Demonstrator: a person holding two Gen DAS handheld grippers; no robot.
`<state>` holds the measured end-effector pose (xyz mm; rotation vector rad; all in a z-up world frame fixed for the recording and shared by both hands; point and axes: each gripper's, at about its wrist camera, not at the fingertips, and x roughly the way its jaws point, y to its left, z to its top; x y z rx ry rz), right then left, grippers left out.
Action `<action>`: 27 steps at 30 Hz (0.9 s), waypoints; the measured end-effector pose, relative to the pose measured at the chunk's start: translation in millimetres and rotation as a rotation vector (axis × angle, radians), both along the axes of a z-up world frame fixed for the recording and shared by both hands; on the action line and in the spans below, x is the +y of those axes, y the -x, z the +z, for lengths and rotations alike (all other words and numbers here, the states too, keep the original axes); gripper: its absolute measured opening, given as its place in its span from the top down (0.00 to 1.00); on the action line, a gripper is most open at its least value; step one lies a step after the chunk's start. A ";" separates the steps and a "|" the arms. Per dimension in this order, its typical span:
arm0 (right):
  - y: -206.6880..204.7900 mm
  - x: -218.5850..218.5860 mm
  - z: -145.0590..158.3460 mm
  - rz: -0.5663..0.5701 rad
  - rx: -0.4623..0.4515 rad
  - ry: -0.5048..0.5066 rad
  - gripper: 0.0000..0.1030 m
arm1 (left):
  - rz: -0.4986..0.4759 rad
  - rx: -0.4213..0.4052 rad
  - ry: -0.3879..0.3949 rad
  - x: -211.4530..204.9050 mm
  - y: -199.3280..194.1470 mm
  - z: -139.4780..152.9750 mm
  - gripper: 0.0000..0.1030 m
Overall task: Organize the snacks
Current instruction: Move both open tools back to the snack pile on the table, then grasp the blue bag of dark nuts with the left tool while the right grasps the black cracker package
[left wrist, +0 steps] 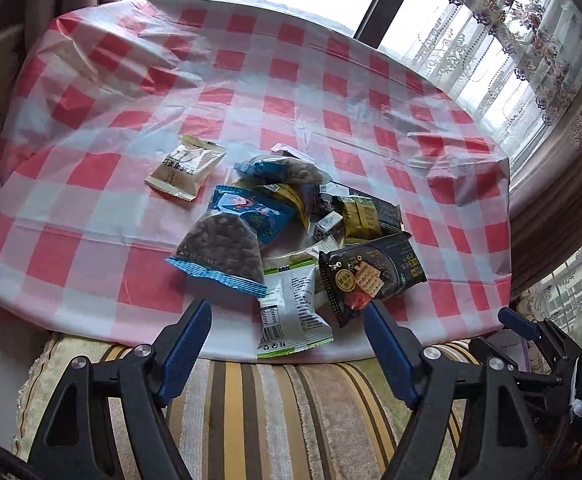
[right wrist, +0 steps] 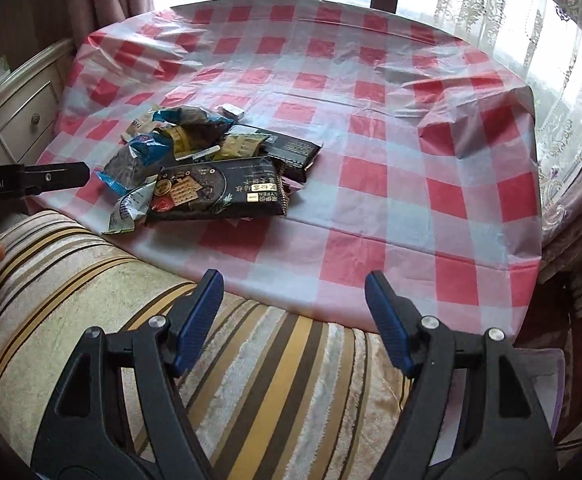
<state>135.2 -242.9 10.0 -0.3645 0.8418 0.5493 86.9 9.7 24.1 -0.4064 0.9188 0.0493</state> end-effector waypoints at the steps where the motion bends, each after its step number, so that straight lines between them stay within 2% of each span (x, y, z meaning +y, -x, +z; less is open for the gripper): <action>1: -1.9 9.3 -1.4 0.056 -0.009 0.019 0.26 | 0.007 0.000 0.009 4.7 0.5 -1.4 0.23; 5: -10.4 46.6 -12.2 0.289 -0.053 0.150 0.26 | 0.028 0.000 0.037 20.1 1.9 -5.8 0.23; 7: -16.1 60.3 -15.8 0.408 -0.061 0.185 0.26 | 0.029 0.003 0.051 25.5 1.1 -7.9 0.23; 10: -31.7 77.5 -18.1 0.524 -0.057 0.216 0.26 | 0.019 0.016 0.073 31.5 -1.5 -12.8 0.23; 18: -55.9 114.2 -28.0 0.723 -0.011 0.287 0.26 | -0.002 0.049 0.072 44.8 -22.3 -24.5 0.23; 27: -63.7 133.6 -44.3 0.863 0.080 0.330 0.26 | -0.045 0.091 0.035 53.4 -62.5 -38.5 0.23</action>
